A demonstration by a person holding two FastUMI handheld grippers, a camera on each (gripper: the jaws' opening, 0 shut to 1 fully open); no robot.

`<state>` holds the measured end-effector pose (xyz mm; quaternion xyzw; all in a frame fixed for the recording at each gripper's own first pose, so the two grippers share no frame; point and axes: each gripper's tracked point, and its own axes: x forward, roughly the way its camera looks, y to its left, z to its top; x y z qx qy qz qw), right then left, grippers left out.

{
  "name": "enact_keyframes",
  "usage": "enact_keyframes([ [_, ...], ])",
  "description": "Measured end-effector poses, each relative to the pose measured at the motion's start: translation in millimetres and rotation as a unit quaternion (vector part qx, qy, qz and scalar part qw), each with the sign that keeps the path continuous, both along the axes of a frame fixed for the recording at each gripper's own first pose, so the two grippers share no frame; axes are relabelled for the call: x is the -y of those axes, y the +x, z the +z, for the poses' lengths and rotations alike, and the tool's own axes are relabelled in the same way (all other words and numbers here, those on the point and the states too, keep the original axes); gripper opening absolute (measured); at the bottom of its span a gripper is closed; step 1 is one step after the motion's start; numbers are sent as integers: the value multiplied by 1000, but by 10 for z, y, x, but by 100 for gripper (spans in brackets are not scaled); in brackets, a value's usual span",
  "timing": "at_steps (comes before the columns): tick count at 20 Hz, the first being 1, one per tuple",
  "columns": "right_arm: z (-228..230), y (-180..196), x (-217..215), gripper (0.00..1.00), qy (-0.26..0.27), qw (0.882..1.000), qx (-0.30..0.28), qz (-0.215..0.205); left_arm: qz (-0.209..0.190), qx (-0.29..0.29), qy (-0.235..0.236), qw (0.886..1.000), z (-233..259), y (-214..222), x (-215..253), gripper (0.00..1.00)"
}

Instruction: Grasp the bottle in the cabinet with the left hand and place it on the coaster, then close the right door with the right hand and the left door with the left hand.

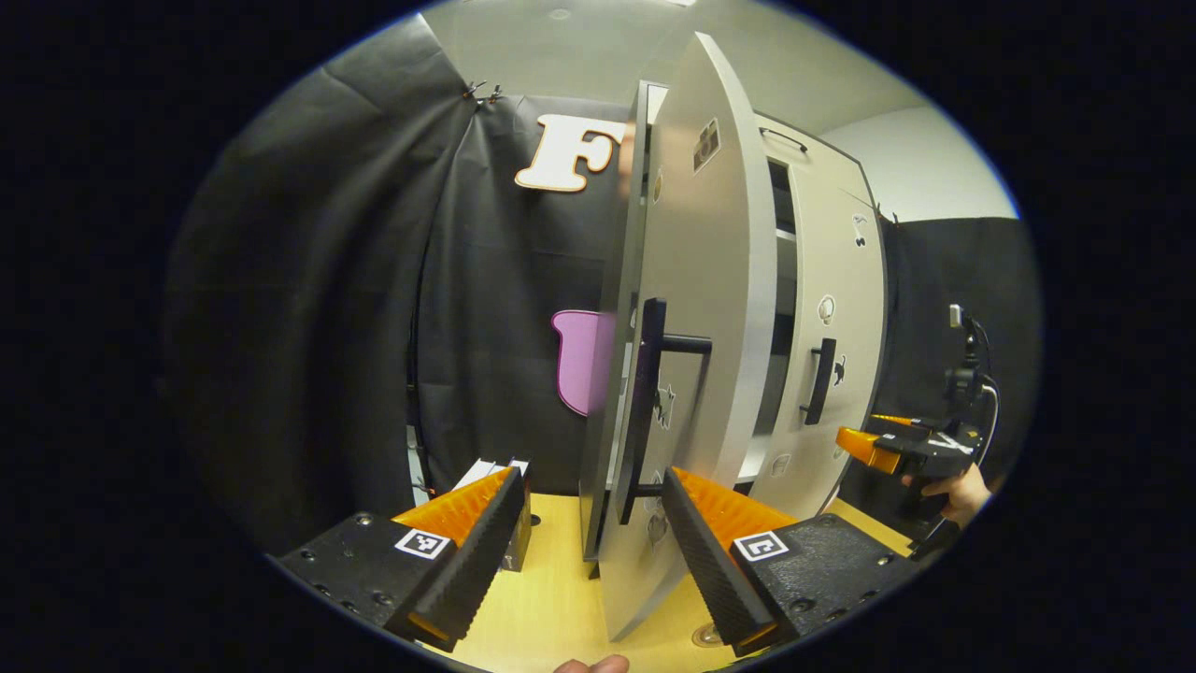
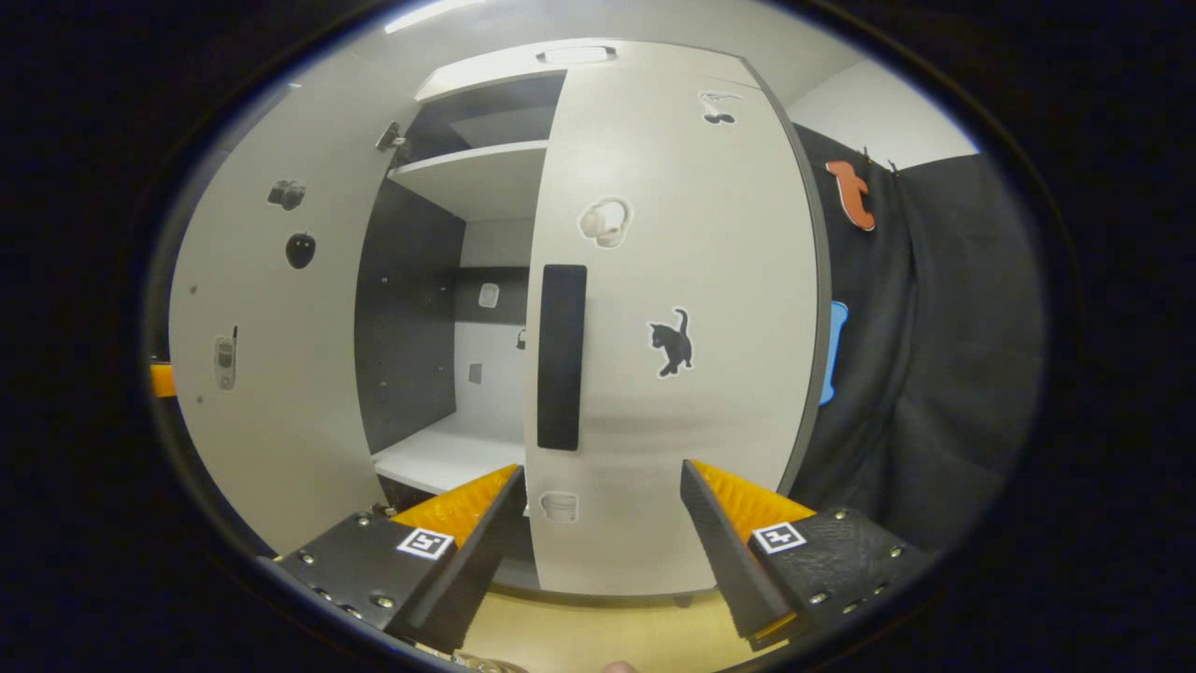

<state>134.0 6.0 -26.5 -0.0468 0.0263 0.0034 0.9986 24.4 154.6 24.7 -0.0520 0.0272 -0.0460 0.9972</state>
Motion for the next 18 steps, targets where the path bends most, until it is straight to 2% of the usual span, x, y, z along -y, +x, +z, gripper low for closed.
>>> enact_keyframes([
  [4, -47, -94, 56, 100, 8, 1000, -4, 0, -12, -1, -14, 1000, -5, 7, 107, 94],
  [5, -56, -118, 76, 100, 10, 1000, -6, 0, -18, -3, -16, 1000, -10, 13, 175, 89],
  [6, -65, -143, 95, 100, 13, 1000, -7, -1, -24, -2, -16, 1000, -4, 7, 246, 94],
  [7, -77, -174, 116, 100, 15, 1000, -8, -2, -31, -1, -11, 999, 2, 19, 330, 89],
  [8, -86, -205, 137, 100, 16, 1000, -10, -2, -38, 1, -5, 999, 12, 32, 408, 94],
  [13, -117, -344, 360, 100, 13, 1000, -16, -10, -63, 7, 22, 998, 0, 138, 807, 94],
  [18, -82, -478, 620, 100, 16, 999, -14, -26, -78, 1, 9, 997, -75, 304, 1073, 94],
])
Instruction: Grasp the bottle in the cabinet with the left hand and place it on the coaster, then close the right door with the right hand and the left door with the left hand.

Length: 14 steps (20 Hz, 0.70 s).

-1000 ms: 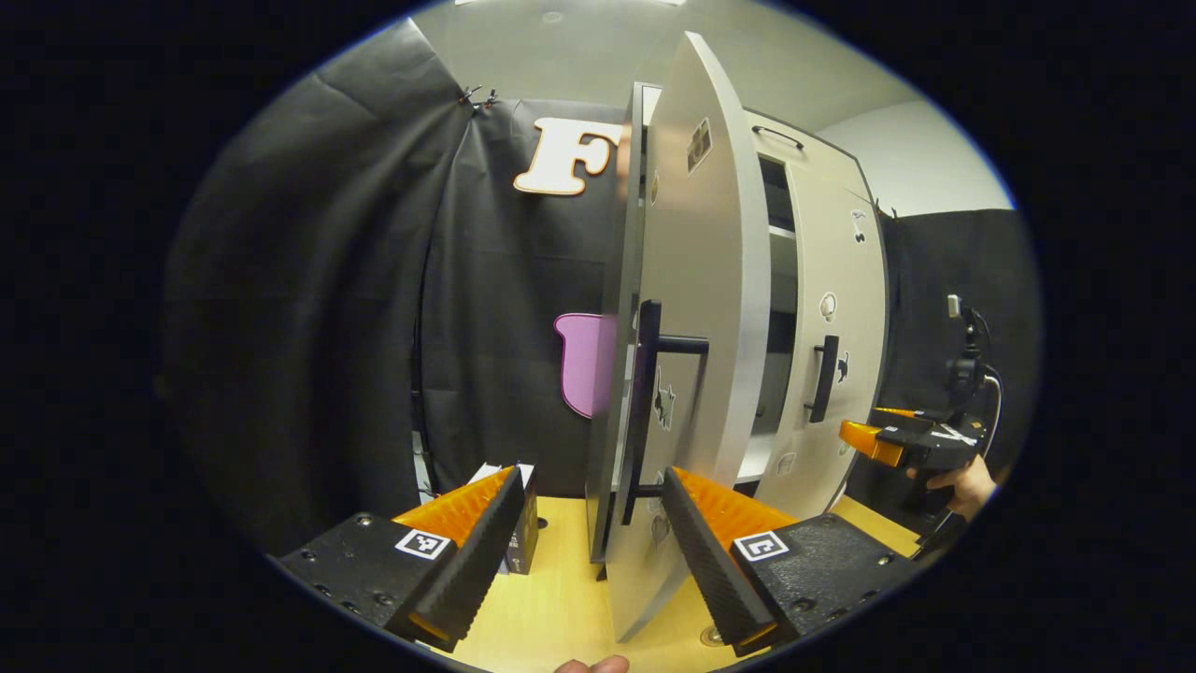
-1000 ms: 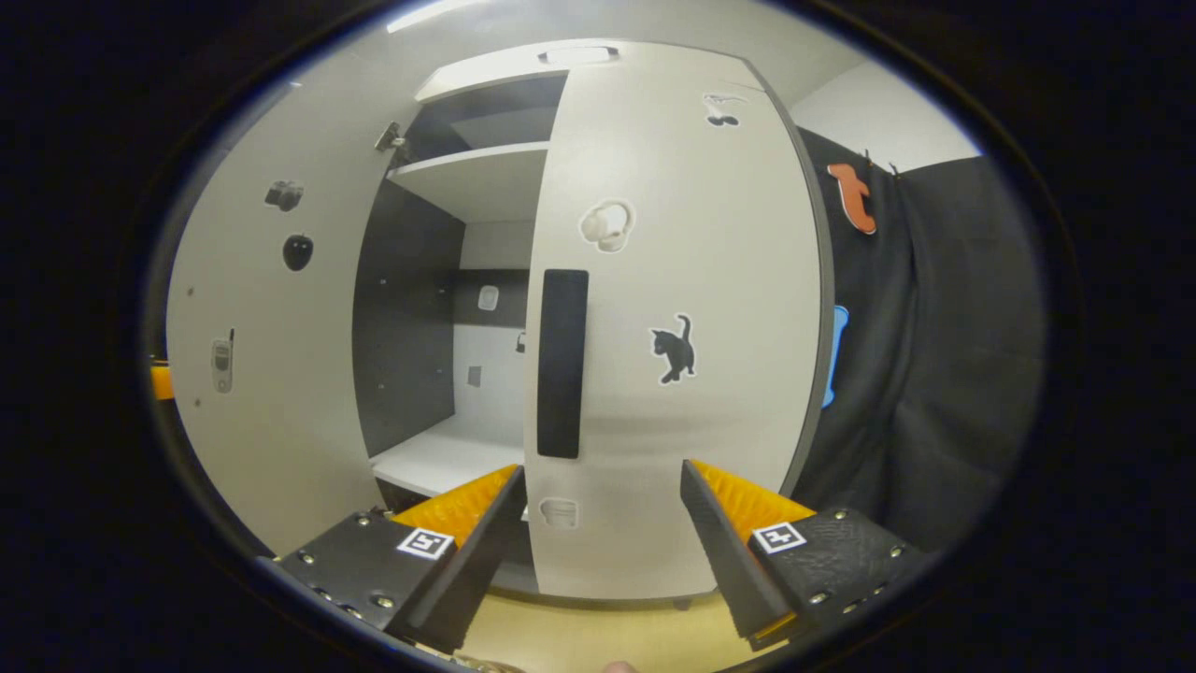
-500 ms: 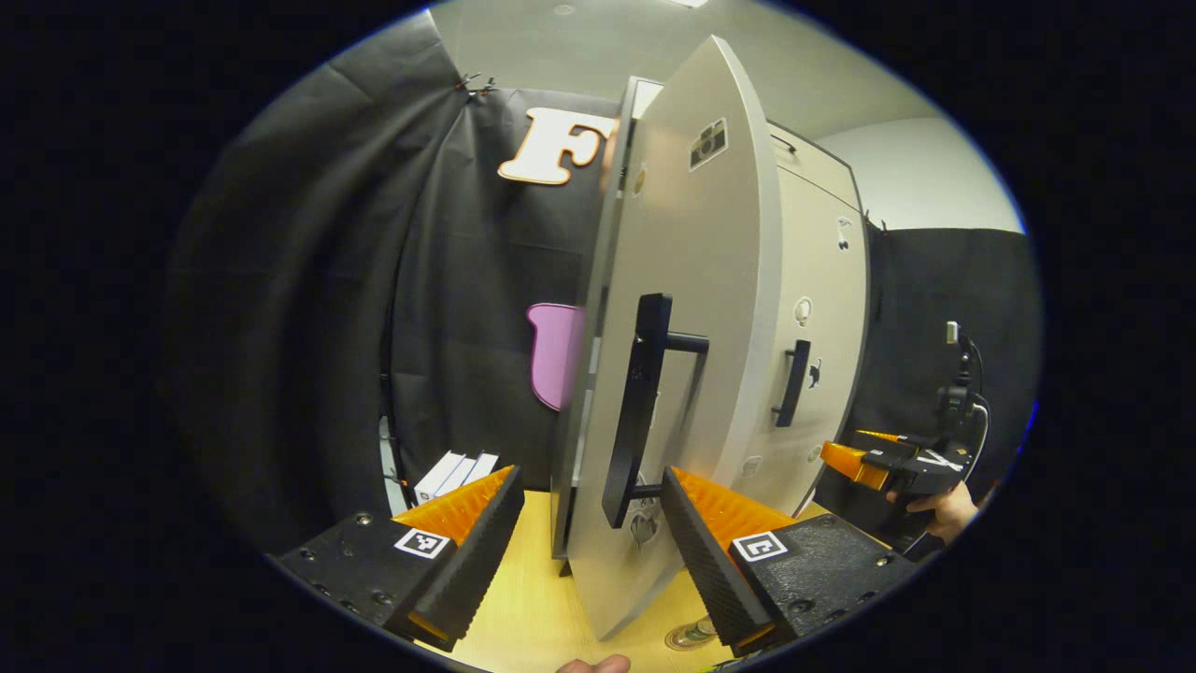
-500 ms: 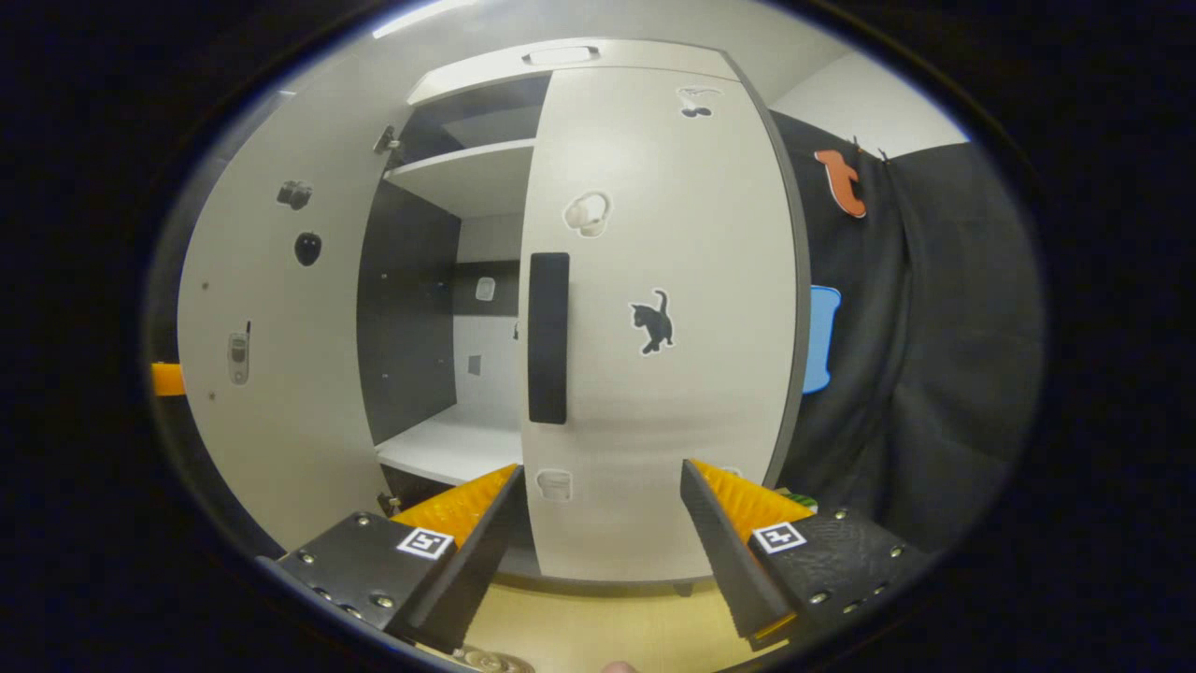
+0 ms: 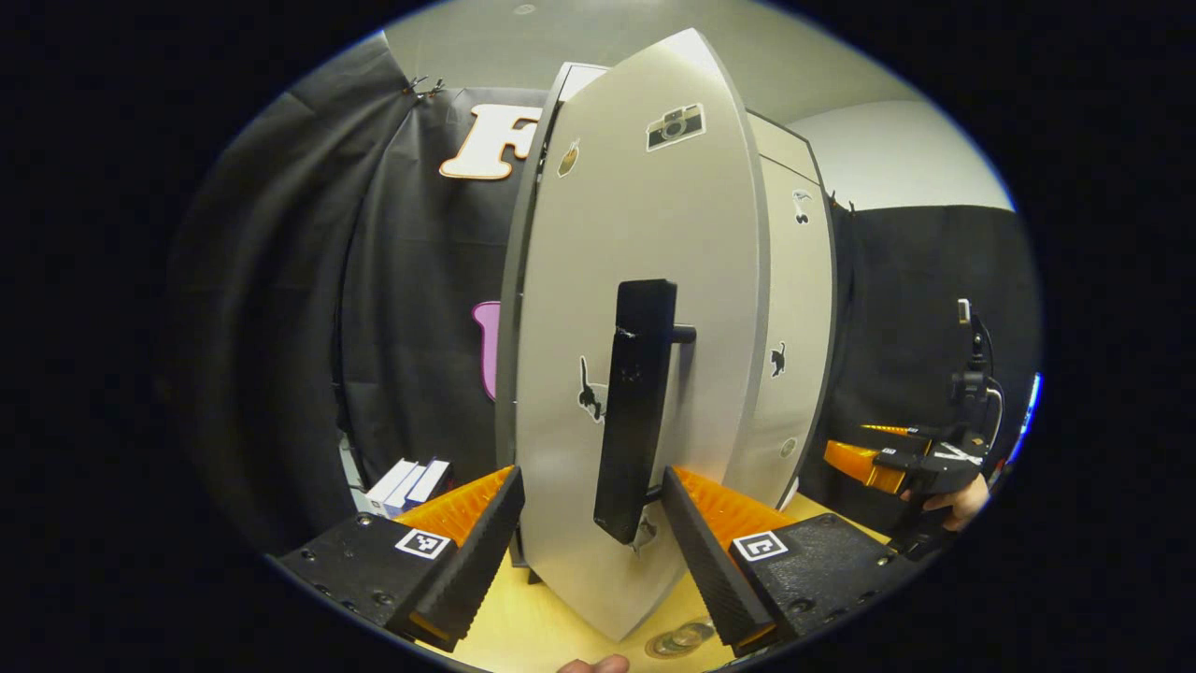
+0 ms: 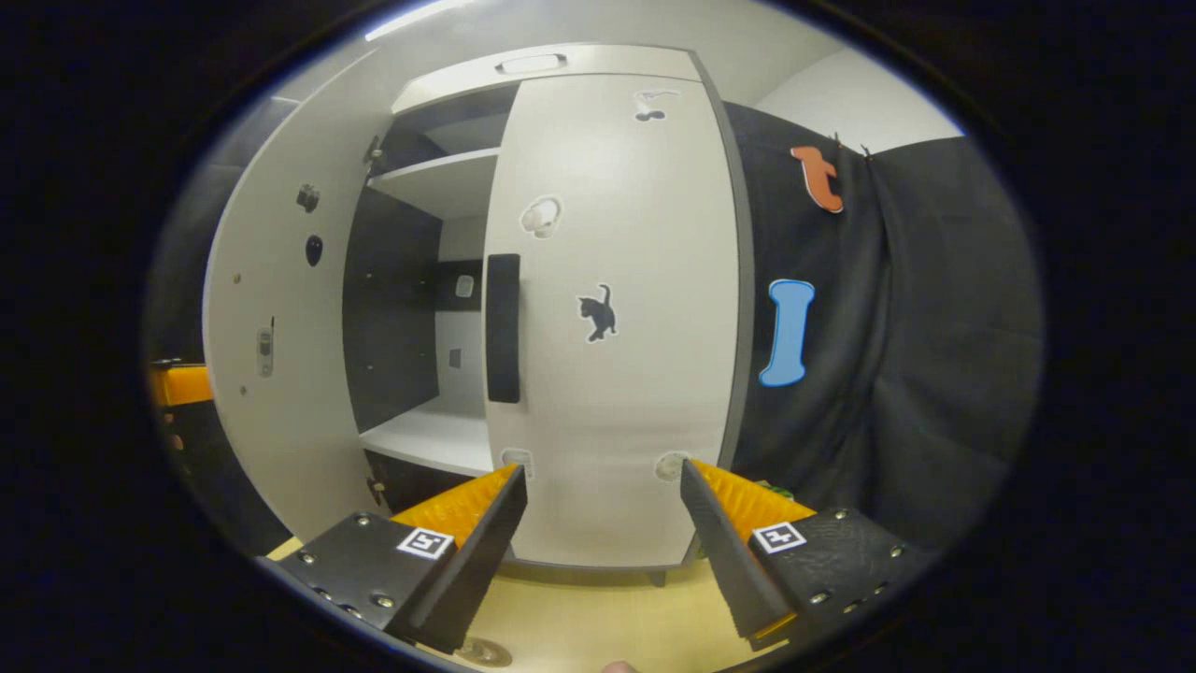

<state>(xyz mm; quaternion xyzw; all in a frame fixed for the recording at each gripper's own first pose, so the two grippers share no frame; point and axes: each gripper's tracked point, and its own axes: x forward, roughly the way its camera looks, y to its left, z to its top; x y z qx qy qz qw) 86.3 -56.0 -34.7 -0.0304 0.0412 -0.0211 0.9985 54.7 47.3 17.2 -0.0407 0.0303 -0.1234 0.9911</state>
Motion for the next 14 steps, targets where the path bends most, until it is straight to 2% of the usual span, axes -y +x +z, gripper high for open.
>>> enact_keyframes([
  [5, 5, -66, 201, 100, 6, 1000, -2, -11, -14, 10, 11, 1000, -4, 171, 331, 94],
  [6, 4, -79, 246, 100, 3, 1000, -4, -14, -14, 9, 15, 1000, -27, 217, 384, 89],
  [8, 8, -97, 349, 100, 2, 1000, -4, -20, -15, 13, 20, 1000, -10, 334, 507, 96],
  [10, 13, -118, 427, 100, 6, 1000, -5, -25, -18, 12, 18, 1000, -24, 446, 630, 96],
  [11, 3, -133, 465, 100, 7, 1000, -6, -27, -21, 7, 16, 1000, -46, 493, 693, 93],
  [12, 6, -141, 490, 100, 8, 1000, -6, -28, -21, 8, 10, 1000, -41, 554, 762, 99],
  [14, -2, -139, 530, 100, 8, 1000, -6, -30, -16, 10, 11, 1000, -10, 638, 800, 99],
])
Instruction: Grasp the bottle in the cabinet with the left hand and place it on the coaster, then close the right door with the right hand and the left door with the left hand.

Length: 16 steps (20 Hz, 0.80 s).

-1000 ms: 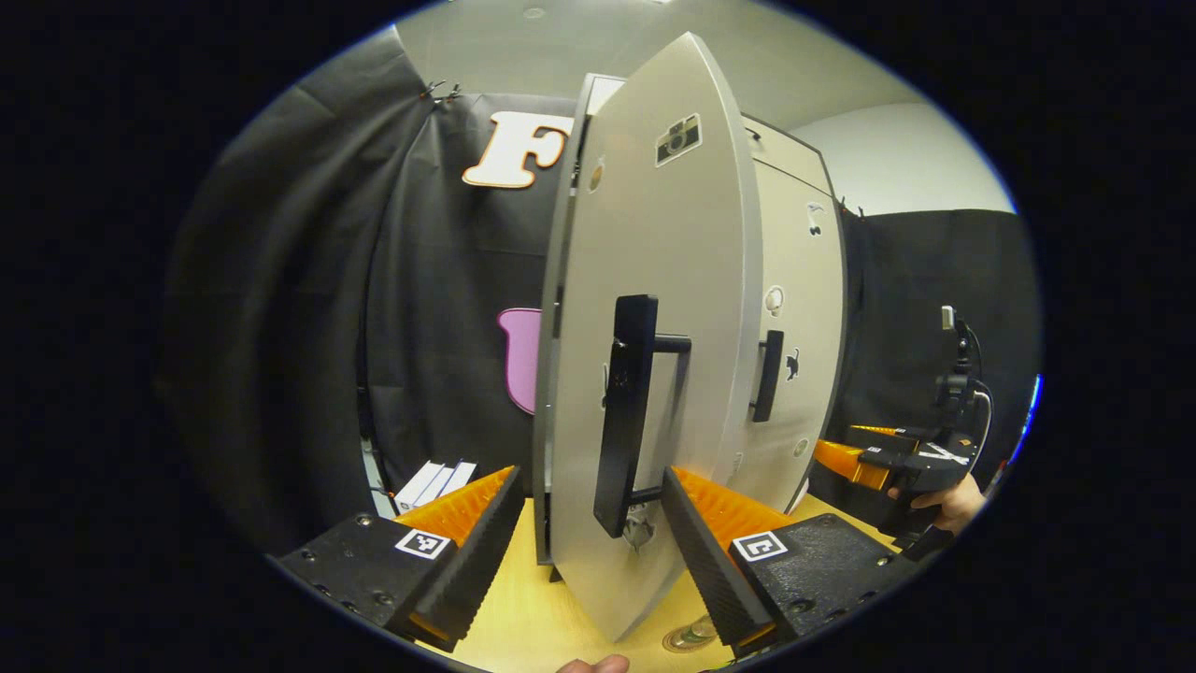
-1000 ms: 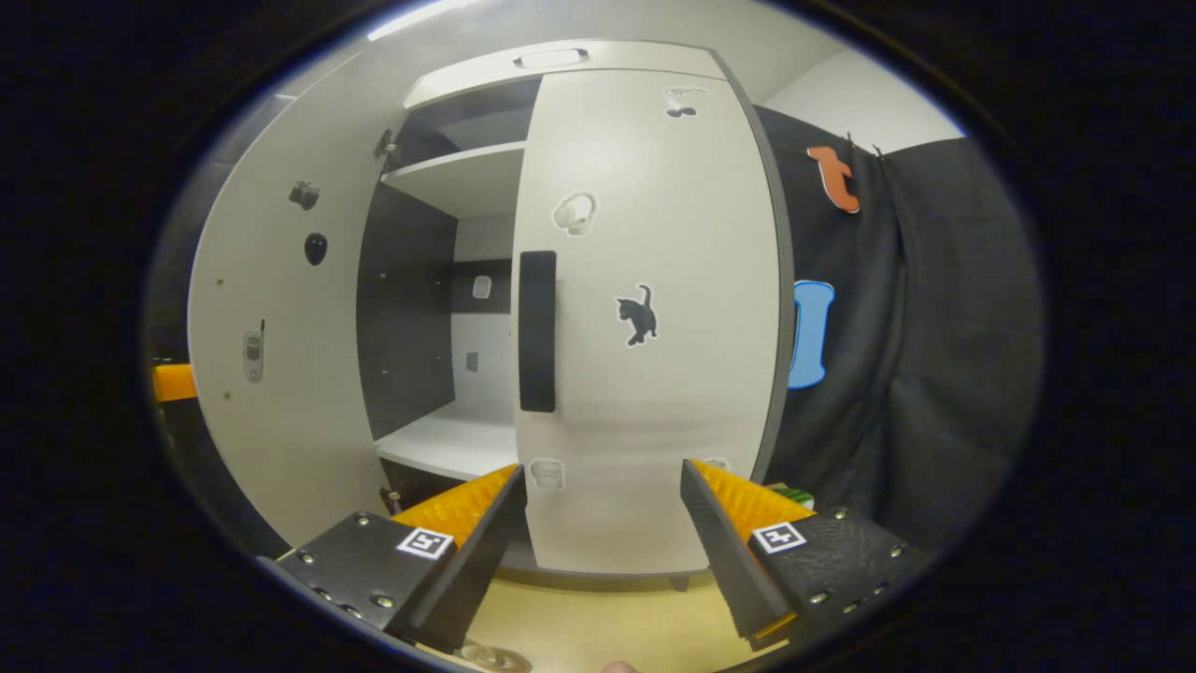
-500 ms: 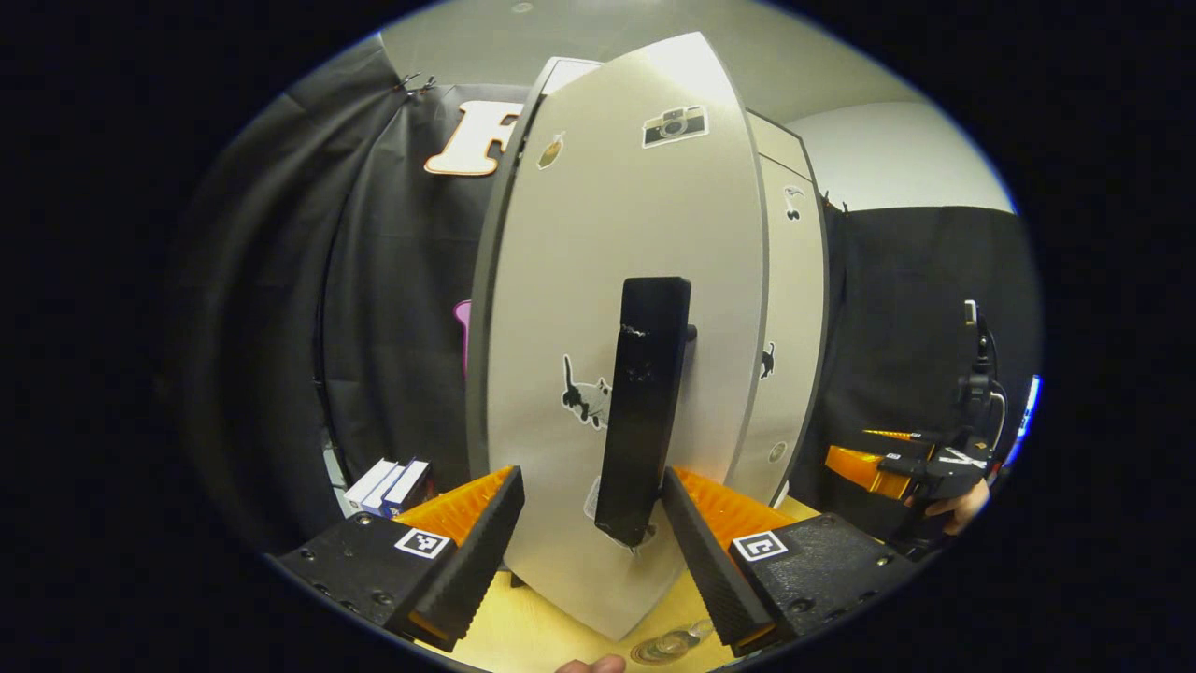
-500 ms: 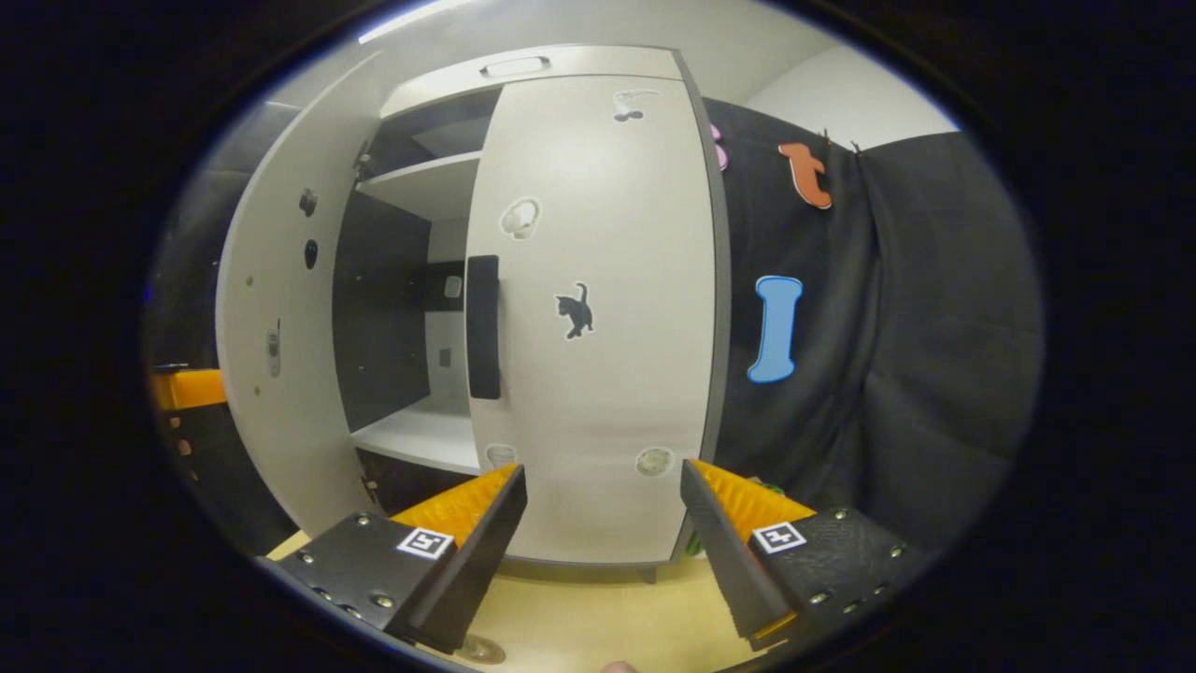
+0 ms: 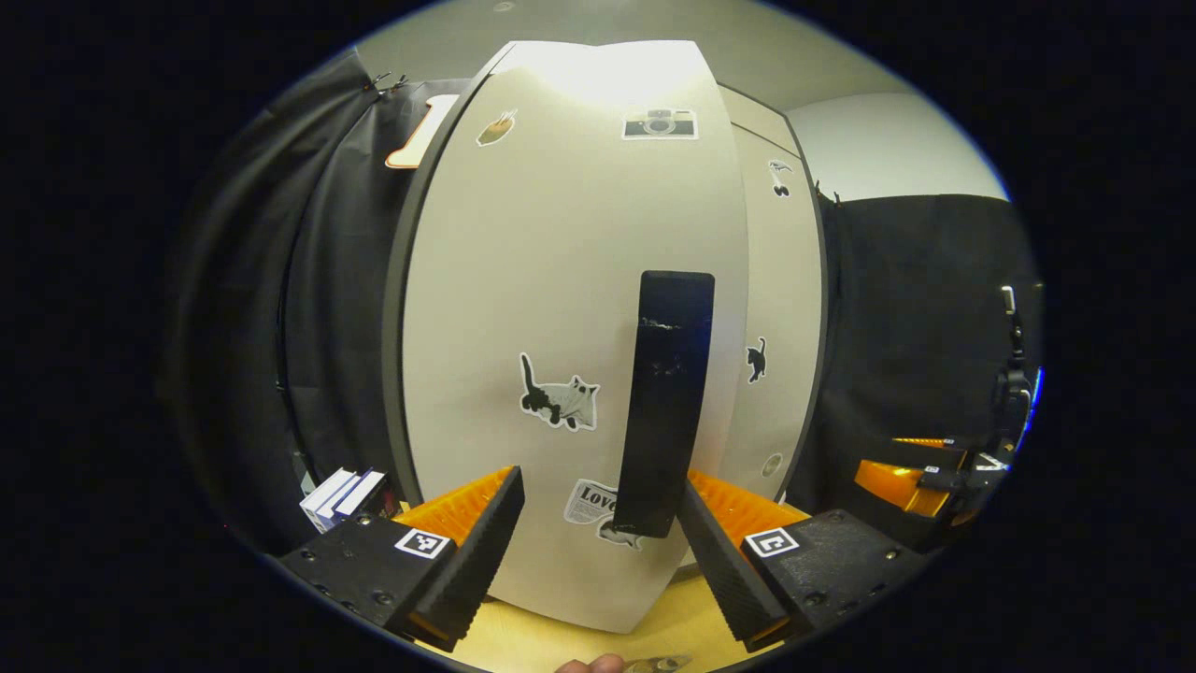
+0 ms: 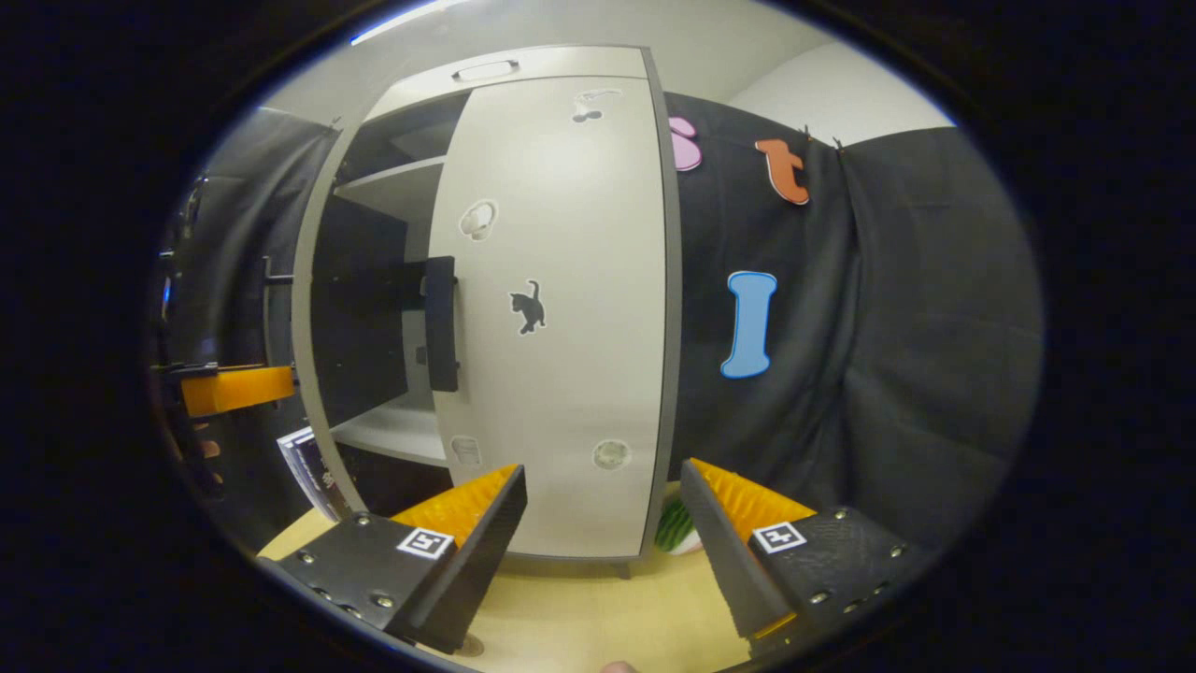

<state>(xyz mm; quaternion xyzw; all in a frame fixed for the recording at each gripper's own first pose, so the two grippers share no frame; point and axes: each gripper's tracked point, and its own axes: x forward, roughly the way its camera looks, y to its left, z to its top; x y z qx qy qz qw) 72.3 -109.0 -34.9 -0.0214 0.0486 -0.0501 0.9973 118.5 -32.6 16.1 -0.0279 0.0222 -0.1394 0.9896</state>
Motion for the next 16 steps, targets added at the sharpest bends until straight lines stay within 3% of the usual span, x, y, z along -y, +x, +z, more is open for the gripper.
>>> enact_keyframes([
  [3, -4, 14, 3, 100, 4, 1000, -2, 4, 2, 4, 0, 1000, 1, 187, 157, 99],
  [4, 4, 27, -18, 100, 6, 1000, -1, 7, 4, 3, 1, 1000, -31, 276, 207, 94],
  [9, -3, 62, -157, 100, 10, 1000, -2, 25, 8, -11, -26, 1000, -73, 548, 318, 99],
  [16, 3, 36, -253, 100, 12, 999, -3, 37, 38, -5, -7, 999, -76, 800, 387, 100],
])
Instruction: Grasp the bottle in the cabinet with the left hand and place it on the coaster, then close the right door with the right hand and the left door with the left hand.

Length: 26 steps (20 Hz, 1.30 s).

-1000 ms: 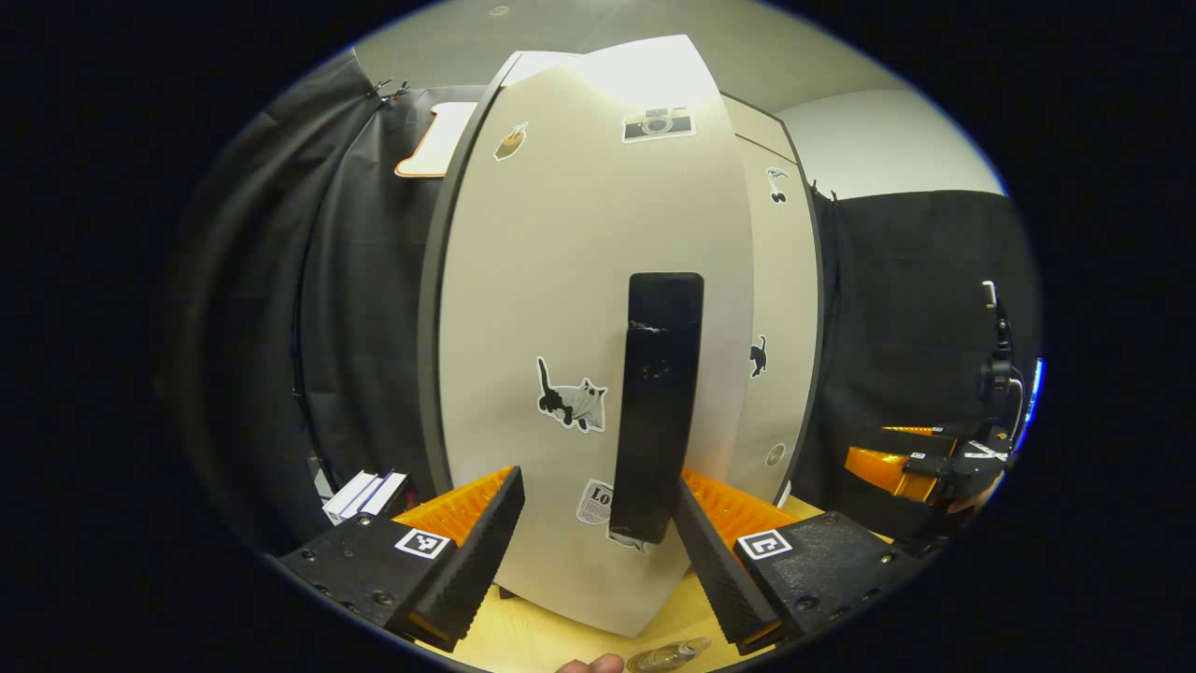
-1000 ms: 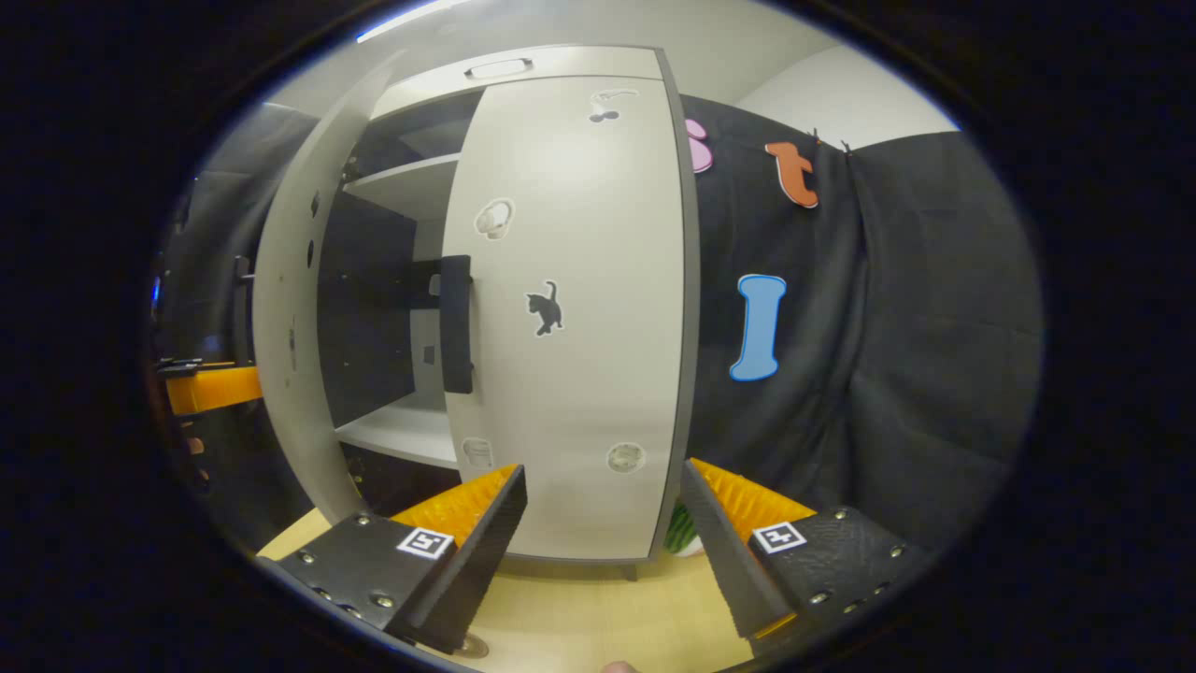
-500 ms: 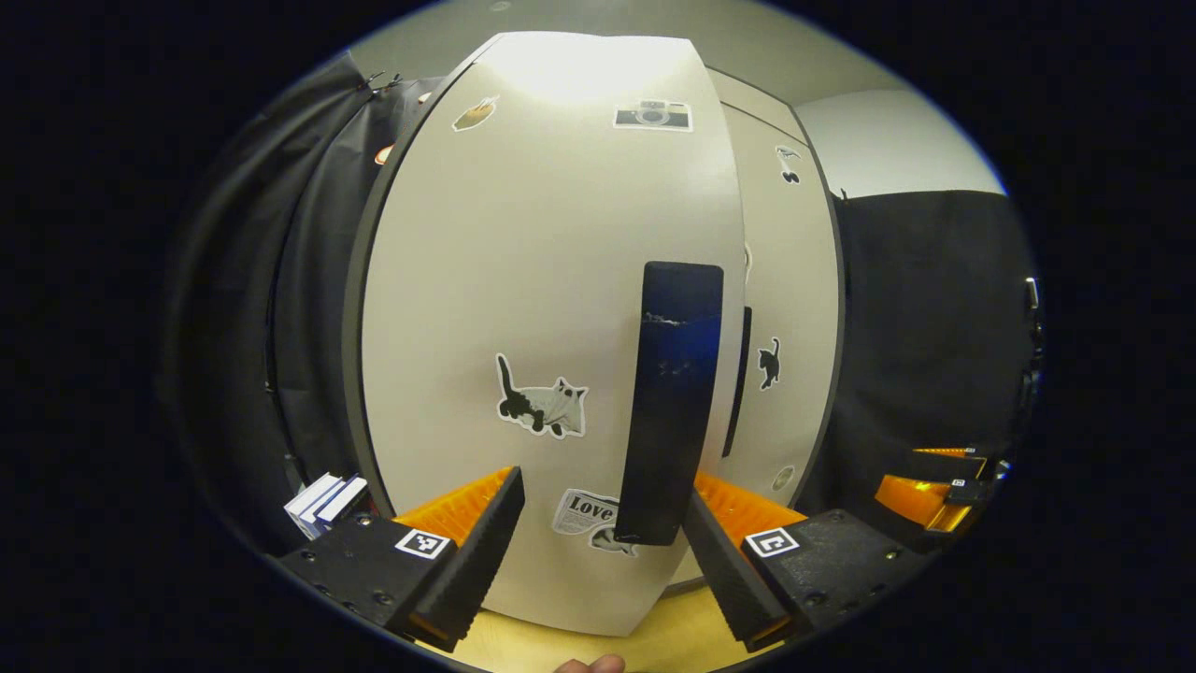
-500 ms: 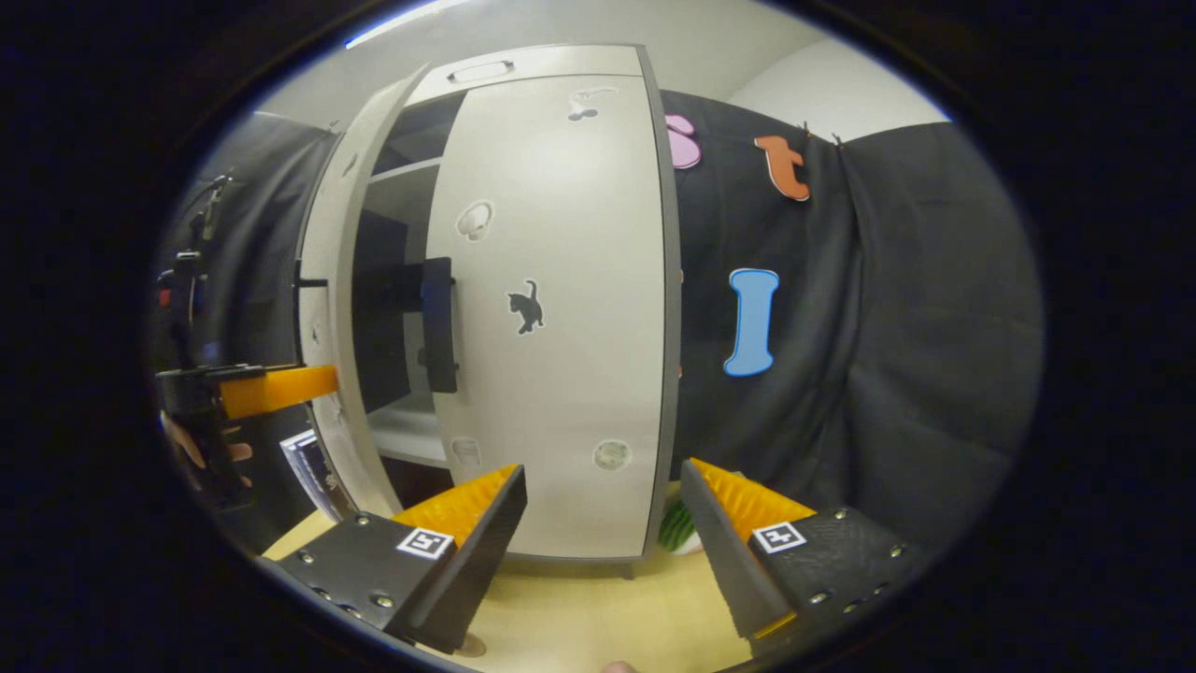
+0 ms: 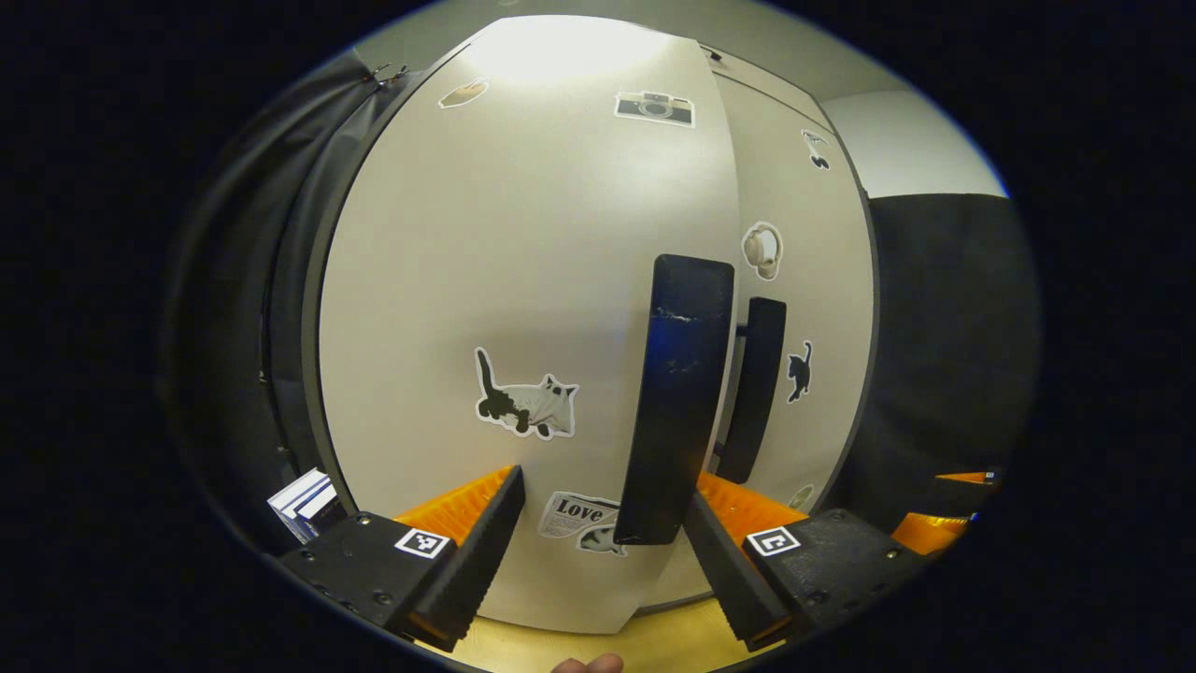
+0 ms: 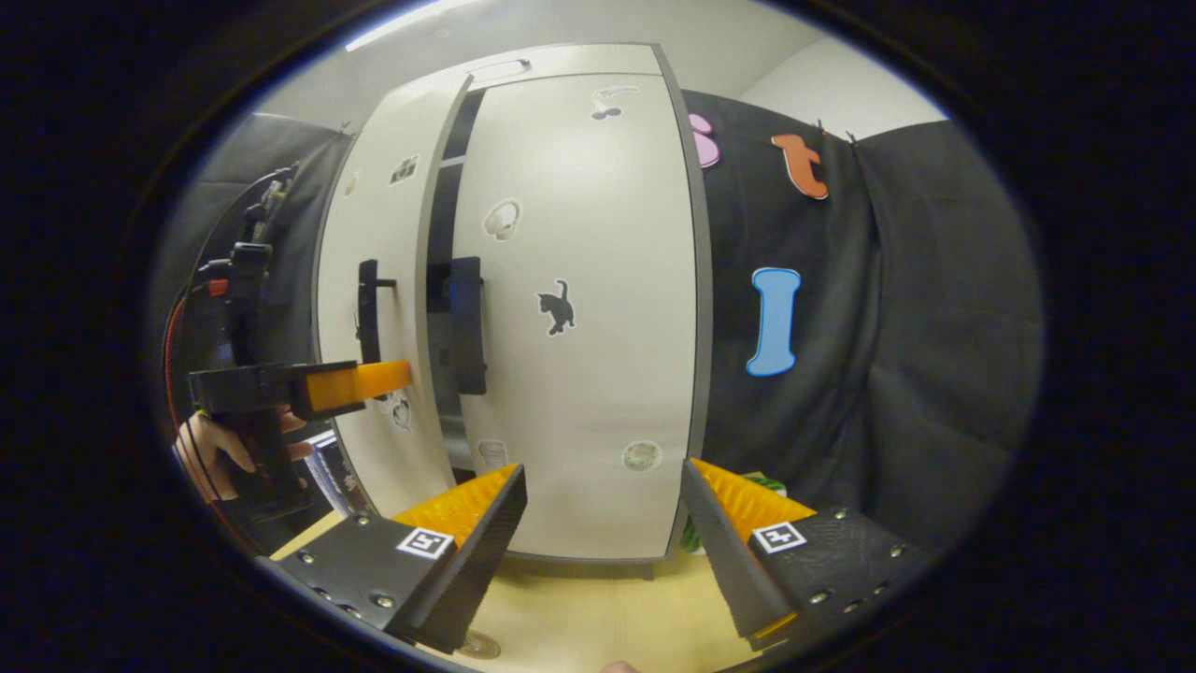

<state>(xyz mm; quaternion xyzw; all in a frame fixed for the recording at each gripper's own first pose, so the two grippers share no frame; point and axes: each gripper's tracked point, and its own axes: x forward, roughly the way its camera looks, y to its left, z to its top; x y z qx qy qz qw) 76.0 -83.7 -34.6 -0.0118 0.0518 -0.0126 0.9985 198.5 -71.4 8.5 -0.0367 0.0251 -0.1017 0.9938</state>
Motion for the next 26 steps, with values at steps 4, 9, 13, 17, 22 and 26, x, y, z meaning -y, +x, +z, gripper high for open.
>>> enact_keyframes([
  [4, 23, -76, -5, 100, 7, 1000, 2, 2, 17, 5, 11, 1000, -4, 42, -10, 99],
  [9, 21, -197, -22, 100, 6, 1000, 1, 4, 27, -2, 12, 1000, -40, 36, 26, 100],
  [13, 76, -277, -67, 100, 12, 1000, 8, 9, 29, 20, 12, 999, 122, -188, 35, 99],
  [17, 120, -343, -123, 100, 20, 1000, 12, 15, 26, 26, 17, 999, 207, -430, 26, 99],
  [22, 212, -455, -187, 100, 22, 999, 16, 18, 37, 21, 14, 999, 228, -784, -34, 99],
  [26, 279, -543, -199, 100, 25, 999, 19, 16, 45, 16, 9, 999, 243, -1126, -82, 99],
])
